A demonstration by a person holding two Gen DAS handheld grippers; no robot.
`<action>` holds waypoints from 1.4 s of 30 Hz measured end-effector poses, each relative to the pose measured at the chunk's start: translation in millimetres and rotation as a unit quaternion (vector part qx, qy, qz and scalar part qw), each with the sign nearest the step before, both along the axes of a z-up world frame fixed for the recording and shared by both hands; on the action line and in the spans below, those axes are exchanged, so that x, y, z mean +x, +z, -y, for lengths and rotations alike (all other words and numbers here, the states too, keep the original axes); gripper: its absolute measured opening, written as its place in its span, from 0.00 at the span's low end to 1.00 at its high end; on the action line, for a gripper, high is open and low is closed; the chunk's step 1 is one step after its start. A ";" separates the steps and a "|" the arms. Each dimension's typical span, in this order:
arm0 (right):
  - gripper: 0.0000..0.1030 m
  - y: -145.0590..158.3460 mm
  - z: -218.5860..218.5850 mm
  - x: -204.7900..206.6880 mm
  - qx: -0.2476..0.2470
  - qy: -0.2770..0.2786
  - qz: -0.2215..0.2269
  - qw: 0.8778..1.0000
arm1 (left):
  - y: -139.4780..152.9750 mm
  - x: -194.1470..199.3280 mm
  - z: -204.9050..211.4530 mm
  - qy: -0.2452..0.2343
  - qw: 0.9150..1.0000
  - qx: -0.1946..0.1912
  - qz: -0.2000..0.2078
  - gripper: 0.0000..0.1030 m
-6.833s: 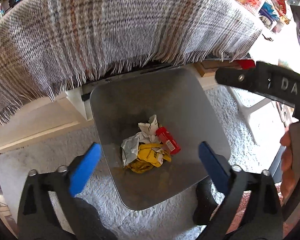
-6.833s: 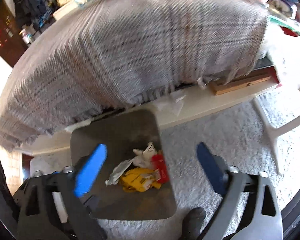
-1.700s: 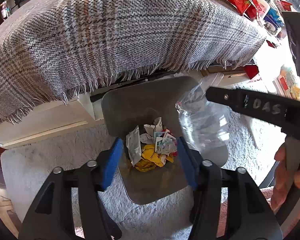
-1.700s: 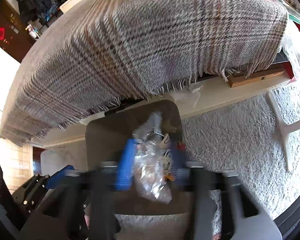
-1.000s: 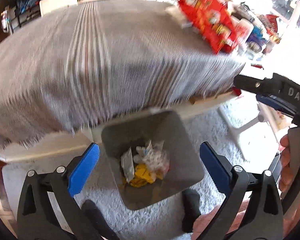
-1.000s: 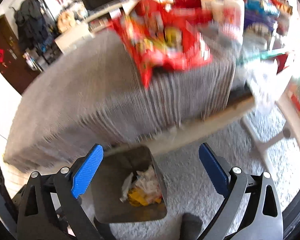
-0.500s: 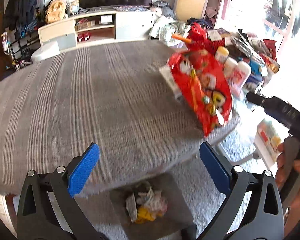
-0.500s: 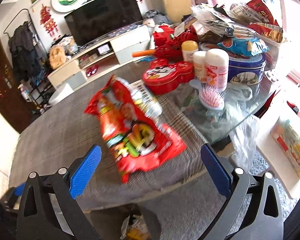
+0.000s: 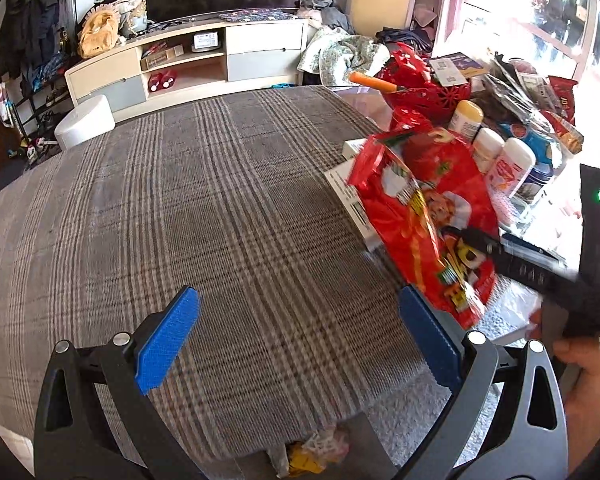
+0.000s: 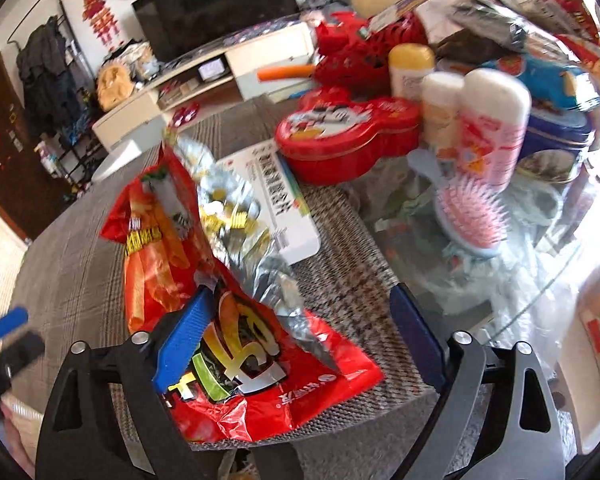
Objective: Collect trash
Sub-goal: 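Grasp the red chip bag with the right gripper while the left gripper approaches a white medicine box, then grasp the white medicine box with the left gripper while the right gripper holds the chip bag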
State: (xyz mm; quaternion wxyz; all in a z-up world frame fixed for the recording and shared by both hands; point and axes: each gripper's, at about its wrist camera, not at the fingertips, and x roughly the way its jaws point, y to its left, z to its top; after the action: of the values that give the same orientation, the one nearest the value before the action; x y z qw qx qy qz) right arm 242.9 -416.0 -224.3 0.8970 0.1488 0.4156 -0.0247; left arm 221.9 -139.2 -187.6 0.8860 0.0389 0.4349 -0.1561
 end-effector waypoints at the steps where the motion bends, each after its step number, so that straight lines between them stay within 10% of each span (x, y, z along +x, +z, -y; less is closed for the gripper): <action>1: 0.66 -3.8 -1.9 1.5 0.005 0.011 -0.007 1.000 | 0.2 5.3 0.8 0.002 1.000 0.003 0.001 0.92; 7: 0.19 -4.9 -9.9 -6.9 -0.009 0.030 -0.015 0.999 | 1.1 28.0 6.6 0.008 1.000 0.004 -0.003 0.92; 12: 0.07 1.5 -8.0 -18.6 -0.006 0.034 -0.016 0.999 | -0.5 43.8 22.2 0.005 1.000 0.006 -0.004 0.92; 22: 0.06 50.0 22.2 -51.5 -0.042 -0.036 0.048 0.997 | -14.7 68.3 51.0 -0.003 1.000 0.006 -0.015 0.92; 42: 0.07 41.1 29.9 -54.4 0.003 -0.026 0.037 0.999 | -61.3 109.3 95.8 0.048 0.996 0.069 -0.033 0.93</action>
State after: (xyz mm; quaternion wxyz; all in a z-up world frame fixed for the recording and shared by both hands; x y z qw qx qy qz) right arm 188.5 -445.9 -183.2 0.9102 0.1633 0.3784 -0.0410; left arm 331.2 -235.0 -248.9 0.8730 0.0738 0.4747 -0.0844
